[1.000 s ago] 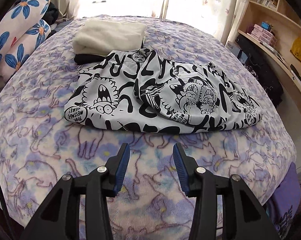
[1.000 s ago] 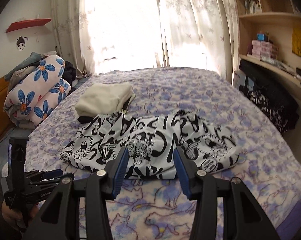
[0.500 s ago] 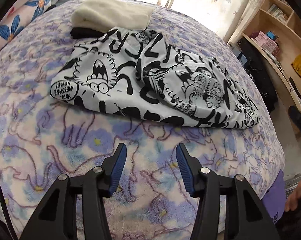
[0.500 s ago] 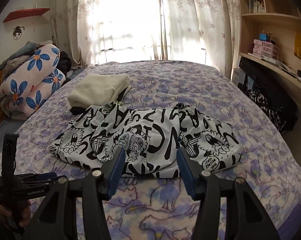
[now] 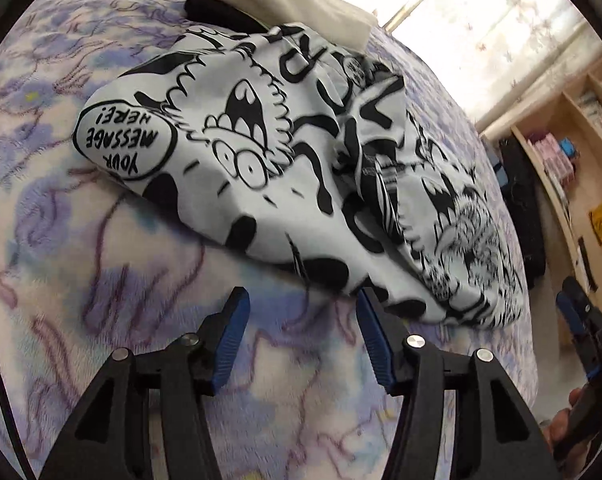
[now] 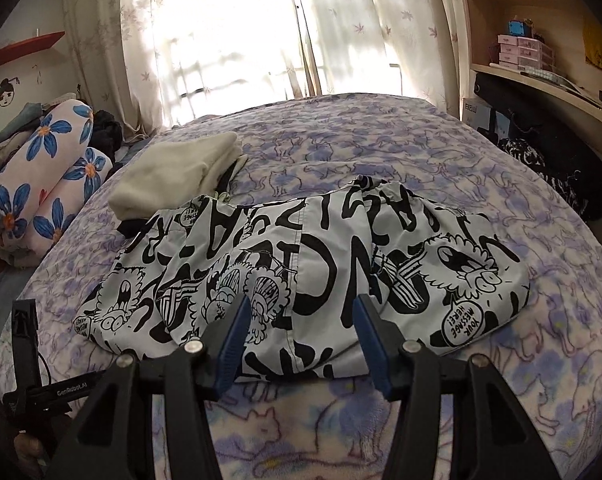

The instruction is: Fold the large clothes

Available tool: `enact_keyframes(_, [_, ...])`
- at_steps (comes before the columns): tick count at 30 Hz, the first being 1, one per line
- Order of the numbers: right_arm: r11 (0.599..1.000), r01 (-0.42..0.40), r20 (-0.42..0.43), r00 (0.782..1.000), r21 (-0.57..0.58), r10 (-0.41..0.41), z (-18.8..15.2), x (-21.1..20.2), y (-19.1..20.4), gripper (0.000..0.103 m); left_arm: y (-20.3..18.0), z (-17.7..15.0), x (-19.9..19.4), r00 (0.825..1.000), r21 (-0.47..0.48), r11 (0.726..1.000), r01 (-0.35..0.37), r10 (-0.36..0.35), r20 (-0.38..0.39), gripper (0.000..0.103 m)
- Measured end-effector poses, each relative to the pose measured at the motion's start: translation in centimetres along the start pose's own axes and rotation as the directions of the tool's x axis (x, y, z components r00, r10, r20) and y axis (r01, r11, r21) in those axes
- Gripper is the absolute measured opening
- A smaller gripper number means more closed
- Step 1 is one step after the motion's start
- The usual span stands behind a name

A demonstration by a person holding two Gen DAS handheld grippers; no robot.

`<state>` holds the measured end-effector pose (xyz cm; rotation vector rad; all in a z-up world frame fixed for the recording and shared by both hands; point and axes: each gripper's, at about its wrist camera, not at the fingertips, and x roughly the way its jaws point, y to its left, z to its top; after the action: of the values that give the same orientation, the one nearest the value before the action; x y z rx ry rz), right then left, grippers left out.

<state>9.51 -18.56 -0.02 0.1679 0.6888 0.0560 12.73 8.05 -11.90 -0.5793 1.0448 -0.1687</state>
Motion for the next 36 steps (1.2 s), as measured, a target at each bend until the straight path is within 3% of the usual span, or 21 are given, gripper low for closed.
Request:
enact_keyframes(14, [0.999, -0.044, -0.027, 0.999, -0.029, 0.043, 0.5, 4.3, 1.6, 0.053, 0.4, 6.2, 4.2, 0.991, -0.094, 0.995, 0.024, -0.012, 0.131, 0.061])
enact_keyframes(16, [0.998, -0.048, -0.025, 0.999, -0.046, 0.047, 0.7, 4.8, 1.9, 0.049, 0.2, 6.7, 4.0, 0.982, -0.097, 0.995, 0.039, -0.020, 0.186, 0.055])
enact_keyframes(18, [0.996, -0.042, -0.027, 0.999, -0.073, 0.040, 1.0, 5.6, 2.4, 0.041, 0.1, 7.3, 3.7, 0.971, -0.091, 0.996, 0.013, 0.009, 0.240, 0.024])
enact_keyframes(20, [0.994, -0.034, -0.028, 0.999, -0.102, 0.031, 1.6, 6.7, 3.0, 0.028, -0.2, 7.5, 3.2, 0.963, -0.064, 0.998, 0.008, 0.010, 0.271, 0.017])
enact_keyframes(21, [0.992, -0.025, -0.026, 0.999, -0.120, 0.022, 2.0, 7.4, 3.3, 0.018, -0.5, 7.5, 3.1, 0.958, -0.048, 0.999, 0.000, 0.014, 0.287, 0.016])
enact_keyframes(23, [0.989, -0.006, -0.007, 1.000, -0.147, 0.005, 2.7, 8.6, 3.9, 0.012, -1.1, 7.2, 2.6, 0.951, -0.011, 0.999, -0.032, 0.034, 0.306, 0.014])
enact_keyframes(27, [0.988, -0.010, 0.000, 1.000, -0.157, 0.010, 3.4, 12.0, 4.4, 0.012, -1.6, 6.8, 1.4, 0.943, 0.022, 0.998, -0.057, 0.047, 0.330, 0.013])
enact_keyframes(32, [0.981, -0.018, -0.171, 0.985, -0.193, -0.015, 0.1, 18.4, 4.5, 0.011, -2.7, 6.2, 0.3, 0.931, 0.082, 0.993, -0.087, 0.051, 0.362, 0.012])
enact_keyframes(36, [0.979, -0.020, -0.171, 0.985, -0.201, -0.015, -0.3, 18.3, 4.4, 0.011, -4.1, 5.6, -0.6, 0.915, 0.137, 0.983, -0.120, 0.056, 0.400, 0.011])
